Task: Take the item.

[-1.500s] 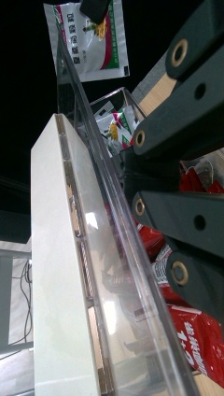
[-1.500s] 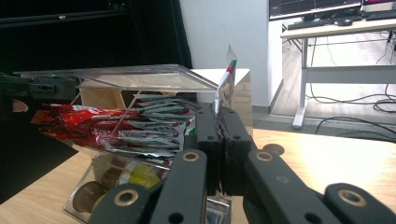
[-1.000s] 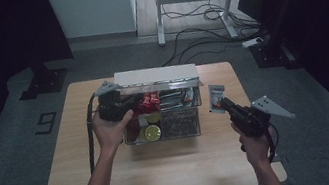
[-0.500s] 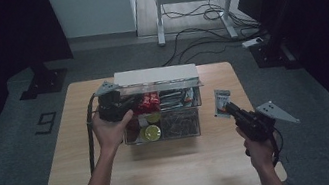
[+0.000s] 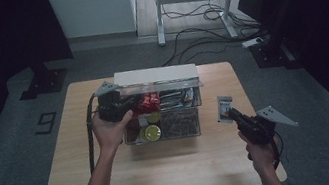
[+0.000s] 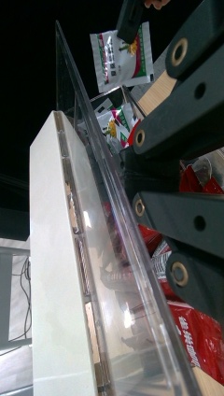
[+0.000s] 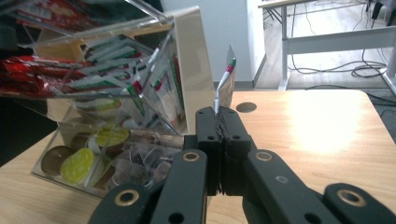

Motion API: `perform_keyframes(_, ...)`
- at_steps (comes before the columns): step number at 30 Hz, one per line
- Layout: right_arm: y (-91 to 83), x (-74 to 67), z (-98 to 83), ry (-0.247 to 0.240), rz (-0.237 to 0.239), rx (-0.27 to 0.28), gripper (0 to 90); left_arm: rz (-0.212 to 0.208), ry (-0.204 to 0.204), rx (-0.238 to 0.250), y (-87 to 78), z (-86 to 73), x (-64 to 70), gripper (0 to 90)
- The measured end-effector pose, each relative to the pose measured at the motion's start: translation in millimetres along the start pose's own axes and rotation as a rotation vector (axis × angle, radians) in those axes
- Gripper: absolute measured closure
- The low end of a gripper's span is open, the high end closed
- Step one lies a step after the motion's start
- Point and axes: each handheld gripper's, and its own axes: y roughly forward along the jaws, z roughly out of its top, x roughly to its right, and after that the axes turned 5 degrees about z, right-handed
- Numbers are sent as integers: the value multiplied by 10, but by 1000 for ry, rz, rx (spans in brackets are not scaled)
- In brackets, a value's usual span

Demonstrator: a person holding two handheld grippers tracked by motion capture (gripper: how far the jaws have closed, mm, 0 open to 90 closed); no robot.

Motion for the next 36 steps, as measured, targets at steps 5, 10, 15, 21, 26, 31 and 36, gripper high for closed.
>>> perform_keyframes(5,10,60,-67,11,-10,-17,881,1,-1,0,1,-3,0,896)
perform_keyframes(10,18,116,-127,25,-19,-29,881,2,0,-1,2,-5,0,896)
perform_keyframes(15,26,149,-183,29,-27,-42,881,3,0,-5,10,-7,2,896)
perform_keyframes(21,39,185,-263,31,-38,-63,881,4,1,-7,11,-6,5,895)
perform_keyframes(26,49,200,-309,32,-42,-80,881,4,0,-4,12,-8,5,895)
perform_keyframes(31,56,207,-347,31,-45,-94,881,1,-3,-1,16,-13,6,896)
perform_keyframes(36,71,235,-424,35,-54,-117,881,0,-2,0,20,-20,4,896)
